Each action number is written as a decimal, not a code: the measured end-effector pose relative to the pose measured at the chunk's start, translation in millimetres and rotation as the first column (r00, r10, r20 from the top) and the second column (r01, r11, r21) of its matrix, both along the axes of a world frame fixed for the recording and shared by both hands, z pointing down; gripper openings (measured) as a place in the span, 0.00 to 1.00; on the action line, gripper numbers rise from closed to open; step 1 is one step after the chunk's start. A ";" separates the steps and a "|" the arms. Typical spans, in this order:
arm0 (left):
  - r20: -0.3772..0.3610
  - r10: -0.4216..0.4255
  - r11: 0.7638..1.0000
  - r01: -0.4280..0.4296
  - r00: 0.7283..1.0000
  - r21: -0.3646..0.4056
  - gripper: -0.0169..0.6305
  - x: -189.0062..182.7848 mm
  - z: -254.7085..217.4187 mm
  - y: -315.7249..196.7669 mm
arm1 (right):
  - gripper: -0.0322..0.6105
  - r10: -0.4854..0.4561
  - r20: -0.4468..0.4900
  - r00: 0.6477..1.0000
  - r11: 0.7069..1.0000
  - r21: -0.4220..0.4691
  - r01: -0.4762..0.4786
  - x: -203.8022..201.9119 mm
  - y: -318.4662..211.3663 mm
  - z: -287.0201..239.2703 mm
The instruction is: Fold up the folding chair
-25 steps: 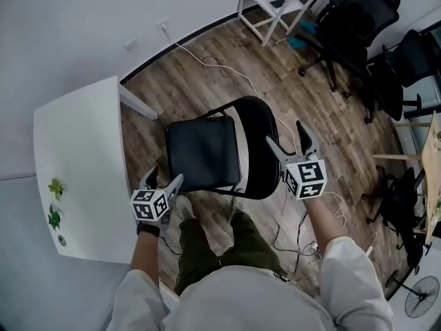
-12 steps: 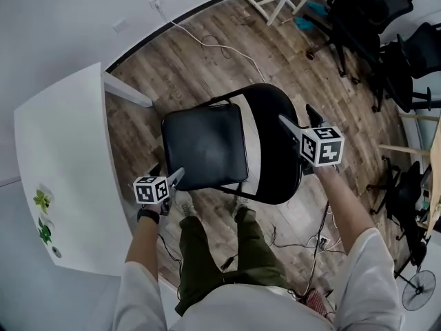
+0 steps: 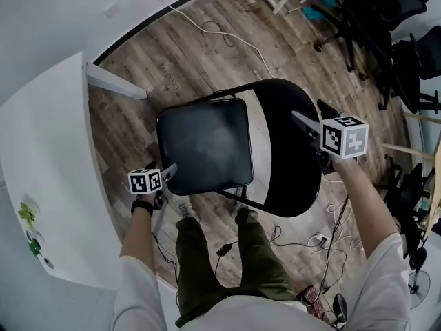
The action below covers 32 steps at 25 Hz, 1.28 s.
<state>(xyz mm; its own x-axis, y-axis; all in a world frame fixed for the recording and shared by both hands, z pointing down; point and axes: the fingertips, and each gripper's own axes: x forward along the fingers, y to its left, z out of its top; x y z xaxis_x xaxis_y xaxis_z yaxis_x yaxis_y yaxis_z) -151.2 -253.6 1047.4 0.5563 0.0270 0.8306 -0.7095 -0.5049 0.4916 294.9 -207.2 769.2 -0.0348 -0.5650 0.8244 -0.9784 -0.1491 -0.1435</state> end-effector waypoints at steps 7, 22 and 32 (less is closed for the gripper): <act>-0.053 -0.039 0.996 0.034 0.998 -0.079 0.67 0.4 54.6 -2.5 | 0.69 0.034 0.128 0.991 0.997 -0.075 -0.025 2.7 -9.5 19.8; -0.361 -0.160 0.896 -0.019 0.919 -0.443 0.67 14.0 125.3 18.2 | 0.34 0.002 0.332 0.943 0.982 -0.178 0.061 -23.2 -22.2 41.6; -0.377 -0.159 0.875 -0.047 0.912 -0.482 0.65 16.3 117.9 25.2 | 0.21 -0.058 0.404 0.913 0.982 -0.143 0.126 -30.7 -26.8 34.1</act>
